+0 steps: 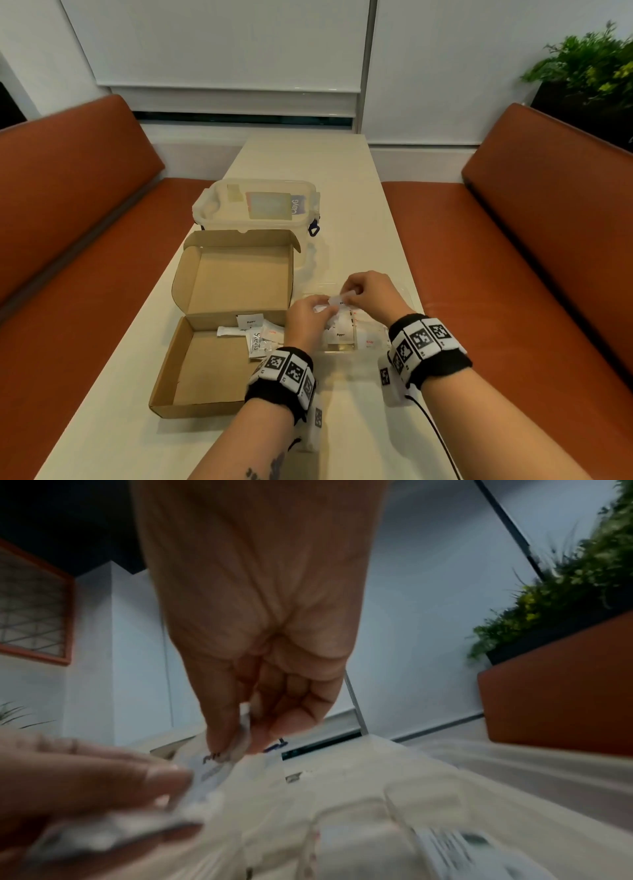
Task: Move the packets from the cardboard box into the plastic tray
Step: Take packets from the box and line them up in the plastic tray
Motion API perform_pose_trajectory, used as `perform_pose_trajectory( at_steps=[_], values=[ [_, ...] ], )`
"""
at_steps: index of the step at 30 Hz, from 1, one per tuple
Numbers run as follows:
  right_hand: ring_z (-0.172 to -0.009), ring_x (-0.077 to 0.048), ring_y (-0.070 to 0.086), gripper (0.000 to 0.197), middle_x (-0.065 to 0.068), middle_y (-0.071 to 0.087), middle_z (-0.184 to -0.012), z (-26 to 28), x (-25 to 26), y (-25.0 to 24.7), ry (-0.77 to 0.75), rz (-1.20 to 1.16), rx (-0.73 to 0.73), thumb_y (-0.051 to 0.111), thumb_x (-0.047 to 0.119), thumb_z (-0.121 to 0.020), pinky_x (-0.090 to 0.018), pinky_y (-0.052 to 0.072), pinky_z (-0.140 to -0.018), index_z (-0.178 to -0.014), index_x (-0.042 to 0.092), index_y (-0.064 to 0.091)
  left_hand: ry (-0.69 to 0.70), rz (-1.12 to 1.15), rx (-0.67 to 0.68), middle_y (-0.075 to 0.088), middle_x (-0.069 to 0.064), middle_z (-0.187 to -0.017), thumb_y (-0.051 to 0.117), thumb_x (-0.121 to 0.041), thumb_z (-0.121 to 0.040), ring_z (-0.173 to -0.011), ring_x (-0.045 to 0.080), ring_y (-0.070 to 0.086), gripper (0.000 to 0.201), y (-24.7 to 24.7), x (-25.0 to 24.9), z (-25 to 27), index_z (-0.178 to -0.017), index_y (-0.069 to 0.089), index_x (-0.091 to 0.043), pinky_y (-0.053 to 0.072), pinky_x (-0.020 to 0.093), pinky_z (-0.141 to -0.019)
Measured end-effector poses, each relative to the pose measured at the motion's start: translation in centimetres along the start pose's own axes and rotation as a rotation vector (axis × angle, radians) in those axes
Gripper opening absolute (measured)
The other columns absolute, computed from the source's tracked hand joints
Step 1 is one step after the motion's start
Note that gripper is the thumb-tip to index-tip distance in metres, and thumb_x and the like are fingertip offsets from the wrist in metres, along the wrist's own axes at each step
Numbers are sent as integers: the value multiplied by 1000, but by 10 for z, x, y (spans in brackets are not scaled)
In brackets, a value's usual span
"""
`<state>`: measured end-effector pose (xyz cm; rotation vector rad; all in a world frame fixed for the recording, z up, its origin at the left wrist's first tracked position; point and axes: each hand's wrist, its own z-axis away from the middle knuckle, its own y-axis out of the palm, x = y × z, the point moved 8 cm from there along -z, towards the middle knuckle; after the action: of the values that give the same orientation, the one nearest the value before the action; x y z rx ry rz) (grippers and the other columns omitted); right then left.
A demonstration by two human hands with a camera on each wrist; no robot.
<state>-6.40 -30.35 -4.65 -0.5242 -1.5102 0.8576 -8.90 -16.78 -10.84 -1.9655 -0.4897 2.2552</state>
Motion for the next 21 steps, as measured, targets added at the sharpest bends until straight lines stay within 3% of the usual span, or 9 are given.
perform_pose_trajectory(
  at_steps=[2,4,7,9,11,12,15,21],
  values=[
    [-63,-6,52,8,8,57,-64,4,-14,4,70,-57,-29,67,8,-80,-11,35,-53,-75,14,66,0,42,-123,67,4,-109,67,-20,-87,-102,14,58,23,-13,4,2,-108,69,-12,48,30,-94],
    [-66,-10,56,10,5,61,-66,9,-26,17,126,-76,-13,70,10,-79,-12,38,-56,-71,14,66,-19,86,-208,66,2,-114,62,-21,-90,-102,8,52,23,-22,9,6,-111,68,-14,40,20,-89],
    [-74,-9,57,6,1,68,-78,11,-36,34,170,-38,9,75,18,-78,-14,40,-61,-75,14,73,-37,127,-245,64,1,-118,60,-20,-92,-104,7,50,24,-27,14,8,-115,66,-14,36,18,-88],
    [-89,-14,57,8,-2,70,-87,10,-42,39,198,14,-26,77,22,-75,-22,46,-77,-77,15,76,-37,118,-245,64,2,-120,60,-20,-92,-108,9,52,26,-27,14,9,-116,66,-14,36,18,-89],
    [-106,-20,49,11,-4,66,-96,9,-47,42,237,44,-75,79,27,-73,-31,44,-93,-77,17,77,-41,97,-247,64,3,-121,60,-19,-92,-113,14,54,26,-27,17,9,-117,66,-14,36,17,-89],
    [-110,-21,44,12,-4,64,-100,9,-49,43,258,56,-91,79,29,-72,-30,41,-95,-77,18,77,-42,84,-244,64,4,-121,60,-19,-91,-115,15,54,26,-27,19,9,-116,66,-14,36,17,-89],
    [-113,-21,36,14,-3,57,-105,11,-53,49,292,128,-85,78,35,-72,-29,37,-93,-78,22,76,-41,72,-228,64,5,-122,61,-18,-91,-117,16,54,26,-25,20,10,-116,66,-13,37,17,-91],
    [-111,-21,39,14,-1,53,-105,11,-43,56,200,298,-47,75,30,-76,-29,43,-87,-84,21,68,-43,66,-213,64,5,-121,61,-19,-91,-119,18,54,26,-24,19,10,-116,66,-14,38,19,-94]
  ],
)
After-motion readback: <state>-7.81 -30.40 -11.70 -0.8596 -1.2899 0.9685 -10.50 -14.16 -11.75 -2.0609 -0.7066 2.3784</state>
